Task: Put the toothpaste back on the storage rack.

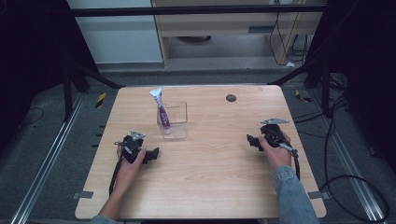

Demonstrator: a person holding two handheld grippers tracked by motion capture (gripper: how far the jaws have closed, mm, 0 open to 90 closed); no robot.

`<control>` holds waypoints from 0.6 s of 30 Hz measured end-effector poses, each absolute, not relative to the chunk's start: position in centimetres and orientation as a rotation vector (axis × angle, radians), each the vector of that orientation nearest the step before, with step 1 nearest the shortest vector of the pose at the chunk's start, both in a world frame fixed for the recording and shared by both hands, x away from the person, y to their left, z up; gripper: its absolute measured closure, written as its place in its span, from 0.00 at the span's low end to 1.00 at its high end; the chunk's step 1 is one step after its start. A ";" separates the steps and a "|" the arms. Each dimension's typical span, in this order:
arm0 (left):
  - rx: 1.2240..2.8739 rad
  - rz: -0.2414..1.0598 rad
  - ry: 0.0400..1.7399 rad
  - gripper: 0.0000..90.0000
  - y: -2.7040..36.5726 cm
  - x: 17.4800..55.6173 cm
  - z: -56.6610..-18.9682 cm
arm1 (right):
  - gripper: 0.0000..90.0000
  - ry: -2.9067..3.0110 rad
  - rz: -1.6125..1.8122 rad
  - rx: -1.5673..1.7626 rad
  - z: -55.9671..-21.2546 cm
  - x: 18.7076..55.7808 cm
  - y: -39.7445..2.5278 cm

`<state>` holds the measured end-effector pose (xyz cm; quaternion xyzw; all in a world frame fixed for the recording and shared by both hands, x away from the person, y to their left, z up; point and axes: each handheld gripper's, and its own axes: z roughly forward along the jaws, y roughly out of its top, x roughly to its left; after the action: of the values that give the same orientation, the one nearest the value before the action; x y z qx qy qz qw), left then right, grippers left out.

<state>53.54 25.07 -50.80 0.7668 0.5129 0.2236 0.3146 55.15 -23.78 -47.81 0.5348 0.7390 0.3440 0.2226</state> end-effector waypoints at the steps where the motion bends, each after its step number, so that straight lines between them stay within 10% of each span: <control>1: 2.021 0.589 1.352 0.00 25.1 53.5 -50.8 | 0.22 2.039 0.951 1.488 -48.0 55.2 -23.8; 18: 2.021 0.589 1.352 0.00 25.1 53.5 -50.8 | 0.18 2.000 0.961 1.552 -50.1 55.8 -23.9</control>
<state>53.54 25.07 -50.80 0.7668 0.5129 0.2236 0.3146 55.76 -23.94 -50.13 0.5598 0.7213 0.3465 0.2152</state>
